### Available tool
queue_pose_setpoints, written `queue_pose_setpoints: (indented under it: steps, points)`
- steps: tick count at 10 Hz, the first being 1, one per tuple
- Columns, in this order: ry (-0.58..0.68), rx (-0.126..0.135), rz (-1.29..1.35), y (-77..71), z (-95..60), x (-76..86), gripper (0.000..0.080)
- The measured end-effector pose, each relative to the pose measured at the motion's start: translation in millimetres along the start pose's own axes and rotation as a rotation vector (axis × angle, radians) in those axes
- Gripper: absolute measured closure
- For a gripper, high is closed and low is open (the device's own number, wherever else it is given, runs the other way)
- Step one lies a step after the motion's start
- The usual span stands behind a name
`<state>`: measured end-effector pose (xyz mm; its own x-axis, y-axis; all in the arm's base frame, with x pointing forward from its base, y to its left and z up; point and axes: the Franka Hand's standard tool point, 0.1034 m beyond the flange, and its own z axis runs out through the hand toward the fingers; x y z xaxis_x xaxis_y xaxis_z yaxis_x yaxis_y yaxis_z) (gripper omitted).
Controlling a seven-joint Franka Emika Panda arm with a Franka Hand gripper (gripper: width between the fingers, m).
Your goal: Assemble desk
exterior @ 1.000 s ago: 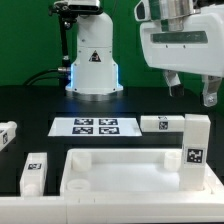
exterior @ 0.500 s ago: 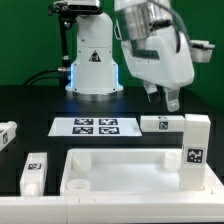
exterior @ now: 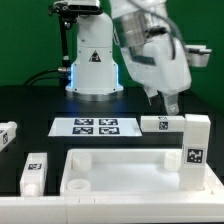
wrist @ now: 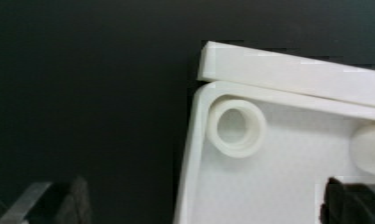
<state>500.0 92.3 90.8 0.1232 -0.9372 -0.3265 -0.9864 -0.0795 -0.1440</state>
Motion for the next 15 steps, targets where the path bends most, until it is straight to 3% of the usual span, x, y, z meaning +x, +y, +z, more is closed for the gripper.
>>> queue_pose_setpoints:
  steps: [2, 3, 6, 7, 8, 9, 10, 13, 14, 15]
  points:
    - [-0.127, 0.020, 0.016, 27.3, 11.6, -7.4, 0.0150]
    - [-0.199, -0.007, 0.003, 33.6, 13.3, -10.9, 0.0150]
    - [-0.299, -0.019, 0.002, 40.5, 11.5, 6.6, 0.0150]
    - [-0.344, 0.036, 0.032, 46.3, 13.7, 10.9, 0.0150]
    - [-0.391, 0.060, 0.042, 60.7, 16.3, 9.7, 0.0150]
    - [-0.433, 0.070, 0.049, 73.0, 19.1, 6.9, 0.0150]
    - [-0.426, 0.058, 0.054, 77.1, 21.5, 4.7, 0.0150]
    - [-0.422, 0.059, 0.055, 76.9, 21.3, 6.9, 0.0150]
    - [-0.431, 0.072, 0.049, 79.0, 22.4, 6.9, 0.0150]
    - [-0.489, 0.100, 0.086, 95.9, 28.7, 4.4, 0.0150]
